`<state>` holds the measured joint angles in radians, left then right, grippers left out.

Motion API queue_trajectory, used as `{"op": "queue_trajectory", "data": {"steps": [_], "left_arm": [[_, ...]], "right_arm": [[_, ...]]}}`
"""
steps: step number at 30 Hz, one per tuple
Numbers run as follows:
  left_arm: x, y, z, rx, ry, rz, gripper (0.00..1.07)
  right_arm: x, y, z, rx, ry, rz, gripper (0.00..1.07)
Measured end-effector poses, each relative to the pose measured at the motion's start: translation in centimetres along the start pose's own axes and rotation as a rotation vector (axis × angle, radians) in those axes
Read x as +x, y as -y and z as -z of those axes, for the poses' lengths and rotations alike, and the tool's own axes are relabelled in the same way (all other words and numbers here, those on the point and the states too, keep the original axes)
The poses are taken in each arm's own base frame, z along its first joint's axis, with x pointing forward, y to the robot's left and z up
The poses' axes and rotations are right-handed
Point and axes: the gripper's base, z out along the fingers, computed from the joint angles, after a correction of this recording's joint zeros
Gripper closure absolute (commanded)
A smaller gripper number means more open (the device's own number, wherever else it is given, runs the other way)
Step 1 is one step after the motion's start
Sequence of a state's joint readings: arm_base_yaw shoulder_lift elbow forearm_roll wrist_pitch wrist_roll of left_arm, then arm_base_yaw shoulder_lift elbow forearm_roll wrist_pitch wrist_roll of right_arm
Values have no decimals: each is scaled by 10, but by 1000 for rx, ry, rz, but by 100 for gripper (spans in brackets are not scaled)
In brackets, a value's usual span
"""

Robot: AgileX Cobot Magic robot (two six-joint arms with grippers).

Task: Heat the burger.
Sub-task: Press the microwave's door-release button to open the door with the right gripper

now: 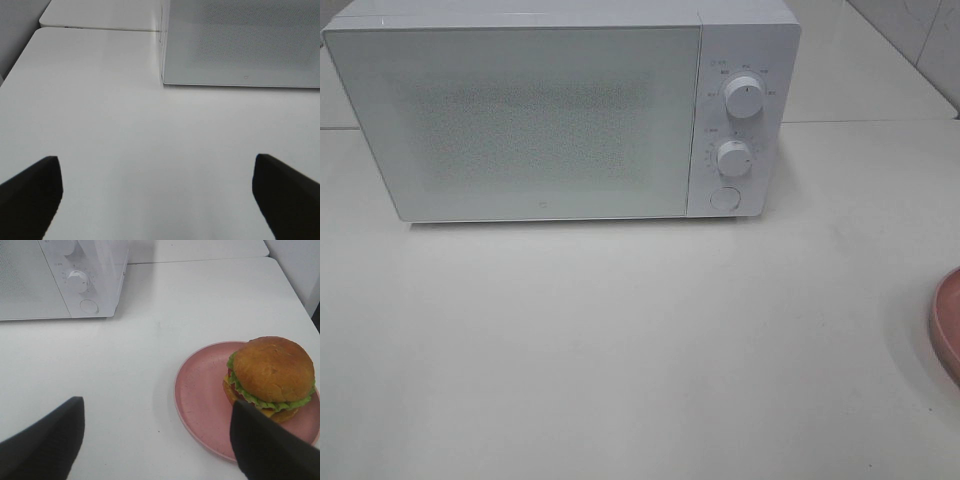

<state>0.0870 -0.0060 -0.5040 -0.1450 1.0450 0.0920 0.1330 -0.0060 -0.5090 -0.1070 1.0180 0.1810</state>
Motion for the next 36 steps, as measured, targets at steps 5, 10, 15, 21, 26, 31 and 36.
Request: {"op": "queue_trajectory", "data": {"steps": [5,10,15,21,26,31,36], "left_arm": [[0,0,0,0,0,0,9],[0,0,0,0,0,0,9],[0,0,0,0,0,0,9],[0,0,0,0,0,0,9],[0,0,0,0,0,0,9],[0,0,0,0,0,0,9],[0,0,0,0,0,0,9]], "right_arm": [[0,0,0,0,0,0,33],[0,0,0,0,0,0,33],[0,0,0,0,0,0,33],[-4,-1,0,-4,9,-2,33],[-19,-4,-10,-7,-27,2,33],[-31,-8,-28,-3,-79,12,33],[-43,-12,-46,-5,-100,20,33]]}}
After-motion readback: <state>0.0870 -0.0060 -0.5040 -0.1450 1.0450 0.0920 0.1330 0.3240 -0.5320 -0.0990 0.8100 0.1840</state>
